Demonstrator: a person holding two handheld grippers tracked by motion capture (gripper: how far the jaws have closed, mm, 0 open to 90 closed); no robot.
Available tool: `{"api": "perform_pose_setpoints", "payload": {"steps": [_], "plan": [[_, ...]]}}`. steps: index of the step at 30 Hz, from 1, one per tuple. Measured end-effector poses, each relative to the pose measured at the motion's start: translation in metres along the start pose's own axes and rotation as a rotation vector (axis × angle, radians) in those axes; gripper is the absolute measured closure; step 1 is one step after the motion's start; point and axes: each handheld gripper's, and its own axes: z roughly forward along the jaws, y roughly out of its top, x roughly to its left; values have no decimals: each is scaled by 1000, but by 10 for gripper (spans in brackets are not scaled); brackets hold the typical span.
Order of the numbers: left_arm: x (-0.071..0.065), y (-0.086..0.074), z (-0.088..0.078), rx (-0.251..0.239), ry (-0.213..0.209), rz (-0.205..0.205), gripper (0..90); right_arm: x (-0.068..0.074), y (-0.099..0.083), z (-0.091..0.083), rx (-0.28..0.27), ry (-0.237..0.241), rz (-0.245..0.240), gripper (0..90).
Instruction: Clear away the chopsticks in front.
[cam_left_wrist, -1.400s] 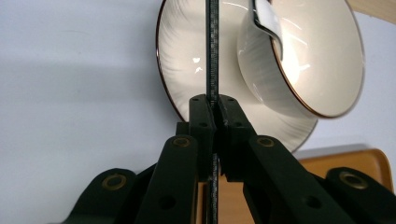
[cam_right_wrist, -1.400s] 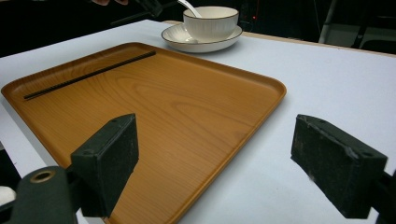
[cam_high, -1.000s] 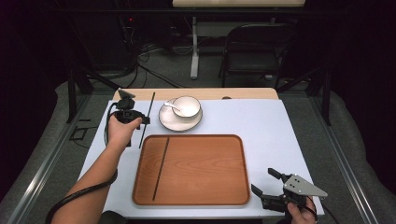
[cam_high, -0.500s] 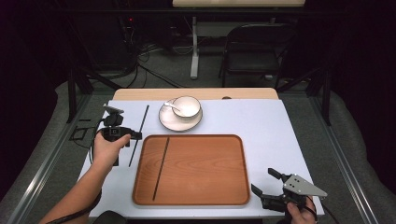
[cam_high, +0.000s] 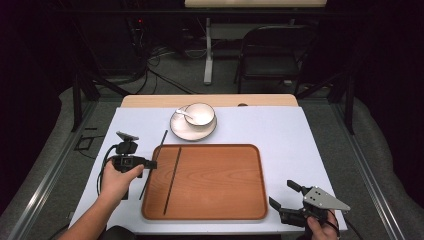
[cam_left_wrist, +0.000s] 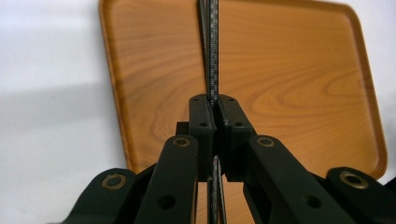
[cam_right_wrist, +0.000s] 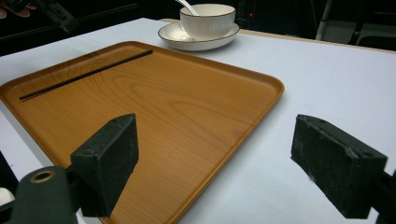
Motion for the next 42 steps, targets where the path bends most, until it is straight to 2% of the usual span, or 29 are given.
{"api": "perform_pose_setpoints", "payload": {"steps": [4, 11, 15, 20, 32, 42], "plan": [[-5, -8, 8, 20, 0, 12, 853, 0, 0, 0, -2, -1, 2, 145], [-12, -19, 28, 72, 27, 20, 853, 0, 0, -1, -3, -2, 2, 145], [-11, -23, 38, 87, 42, 20, 853, 0, 0, -1, -4, -3, 2, 145], [-7, -22, 47, 102, 47, -1, 853, 0, 0, -1, -3, -2, 2, 145], [-3, -16, 54, 117, 74, -1, 849, 0, 0, -1, -4, -2, -2, 145], [0, -16, 57, 125, 80, -13, 842, 0, 0, -1, -5, 0, -1, 145]]}}
